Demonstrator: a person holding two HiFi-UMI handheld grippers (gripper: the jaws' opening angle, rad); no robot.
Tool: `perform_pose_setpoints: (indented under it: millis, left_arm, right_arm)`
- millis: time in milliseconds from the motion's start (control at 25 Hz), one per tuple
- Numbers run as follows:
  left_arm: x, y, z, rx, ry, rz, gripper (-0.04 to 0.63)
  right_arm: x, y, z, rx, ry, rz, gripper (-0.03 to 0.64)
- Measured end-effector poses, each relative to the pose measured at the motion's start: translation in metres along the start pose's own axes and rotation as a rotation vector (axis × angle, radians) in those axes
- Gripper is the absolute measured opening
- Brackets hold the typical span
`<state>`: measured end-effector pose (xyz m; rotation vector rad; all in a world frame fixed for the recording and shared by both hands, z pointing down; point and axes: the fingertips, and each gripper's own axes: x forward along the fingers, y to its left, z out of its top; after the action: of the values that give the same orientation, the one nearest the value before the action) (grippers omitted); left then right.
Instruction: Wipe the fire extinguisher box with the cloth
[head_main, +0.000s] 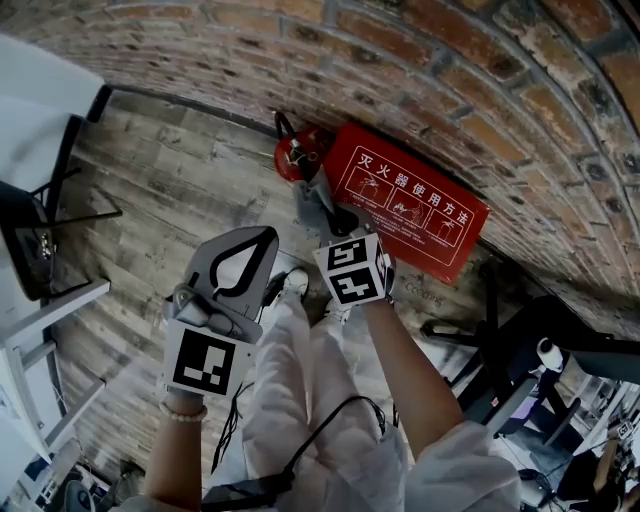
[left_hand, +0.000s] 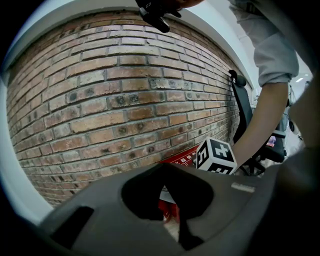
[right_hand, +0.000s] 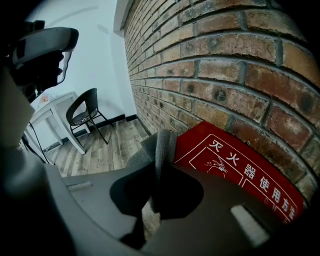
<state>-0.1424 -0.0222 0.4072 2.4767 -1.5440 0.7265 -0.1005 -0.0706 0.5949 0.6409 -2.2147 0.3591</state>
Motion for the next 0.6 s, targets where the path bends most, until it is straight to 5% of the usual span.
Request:
perform_pose_setpoints:
  millis: [600]
  left_arm:
    - [0.015, -0.021, 0.015, 0.033, -0.009, -0.050, -0.003]
  right_arm:
    - [-0.021, -0.024, -0.022, 0.030, 0.006, -0.035, 0.018]
